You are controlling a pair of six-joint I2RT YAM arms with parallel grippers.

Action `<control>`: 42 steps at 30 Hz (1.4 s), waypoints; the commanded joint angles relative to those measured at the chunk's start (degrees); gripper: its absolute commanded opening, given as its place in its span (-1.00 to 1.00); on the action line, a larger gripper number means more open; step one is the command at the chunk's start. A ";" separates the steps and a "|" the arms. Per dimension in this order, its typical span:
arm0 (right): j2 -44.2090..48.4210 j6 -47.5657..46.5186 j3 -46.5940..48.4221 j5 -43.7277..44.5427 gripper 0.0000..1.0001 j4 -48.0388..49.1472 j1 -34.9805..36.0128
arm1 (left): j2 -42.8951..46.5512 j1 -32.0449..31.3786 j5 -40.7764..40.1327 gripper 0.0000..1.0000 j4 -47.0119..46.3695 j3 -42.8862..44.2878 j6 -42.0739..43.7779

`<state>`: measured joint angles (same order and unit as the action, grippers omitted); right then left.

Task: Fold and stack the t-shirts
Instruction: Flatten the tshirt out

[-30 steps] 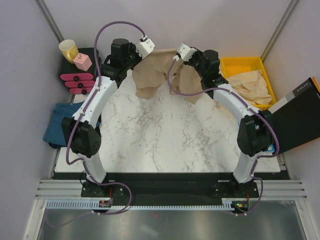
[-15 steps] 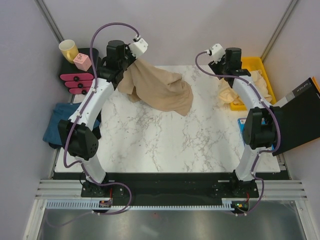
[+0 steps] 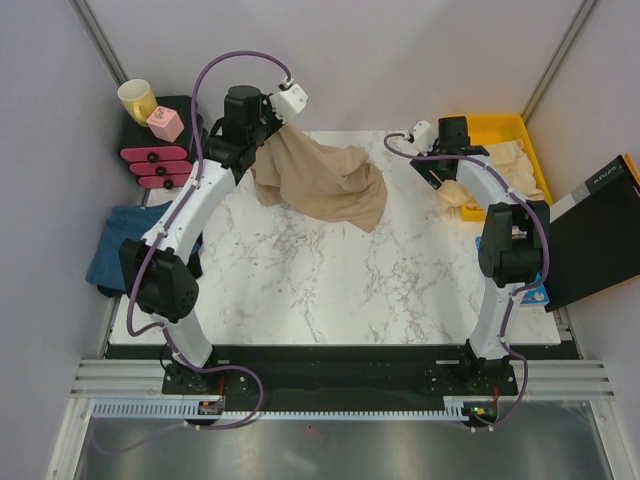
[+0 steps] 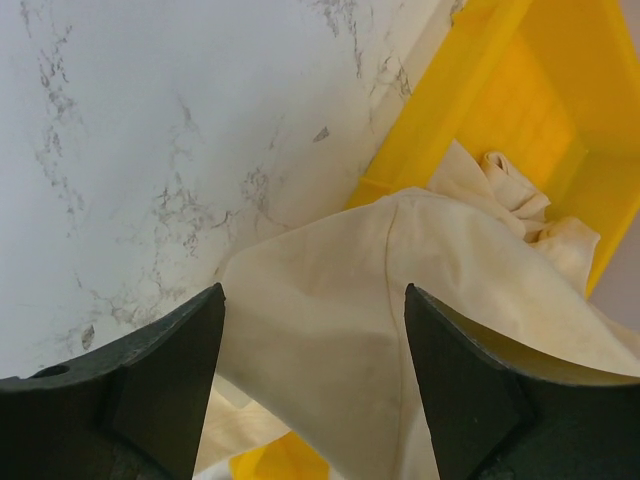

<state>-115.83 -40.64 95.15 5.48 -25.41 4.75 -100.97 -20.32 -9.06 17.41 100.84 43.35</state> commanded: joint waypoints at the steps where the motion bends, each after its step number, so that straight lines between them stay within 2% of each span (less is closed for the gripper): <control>1: 1.48 -6.00 1.34 0.68 0.61 -2.18 0.08 | 3.76 -0.25 -1.31 -0.97 -3.61 -0.55 0.77; 10: 1.40 -15.69 13.29 -7.58 0.67 -24.23 0.43 | 3.85 -0.78 -1.66 -0.96 -3.70 -1.08 0.51; 14: 0.78 -18.06 14.97 -6.10 0.67 -30.30 1.57 | 3.85 -1.13 -1.75 -0.97 -3.61 -1.17 0.33; 22: -0.01 -19.31 11.55 -0.13 0.64 -28.56 1.57 | 4.02 -1.22 -1.75 -0.97 -3.79 -1.26 0.33; 28: -1.32 -17.98 9.61 8.66 0.61 -17.76 0.96 | 4.29 -1.48 -2.01 -0.96 -3.79 -1.17 0.15; 30: -1.94 -17.72 9.79 9.64 0.36 -14.94 0.61 | 4.37 -1.48 -2.01 -0.96 -3.79 -1.34 0.07; 31: -2.81 -17.72 10.66 9.64 0.15 -14.93 0.43 | 4.38 -1.57 -2.01 -0.96 -3.79 -1.34 0.15; 32: -3.26 -17.46 11.01 11.03 -0.54 -13.98 0.52 | 4.46 -1.74 -2.10 -0.97 -3.79 -1.43 0.07; 33: -3.70 -17.28 11.45 11.83 -0.93 -13.62 0.43 | 4.38 -1.66 -2.10 -0.96 -3.79 -1.43 0.06; 34: -4.57 -17.02 12.68 12.19 -1.00 -13.44 0.17 | 4.38 -1.74 -2.19 -0.96 -3.79 -1.43 0.06; 37: -4.06 -16.84 13.04 14.29 -1.00 -9.50 -0.27 | 4.46 -1.92 -2.37 -0.97 -3.79 -1.43 0.06; 40: -2.83 -16.66 11.55 22.01 -1.00 3.93 -1.32 | 4.46 -2.10 -2.54 -0.97 -3.79 -1.70 0.06; 41: -2.73 -17.36 11.11 24.38 -1.00 11.71 -1.59 | 4.46 -2.10 -2.54 -0.97 -3.79 -1.78 0.06; 42: -2.82 -19.10 10.93 29.19 -1.00 15.18 -1.85 | 4.46 -2.18 -2.63 -0.96 -3.70 -1.78 0.06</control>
<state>-120.46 -58.24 105.41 20.45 -32.51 4.43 -99.70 -22.00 -10.52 17.39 98.98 43.33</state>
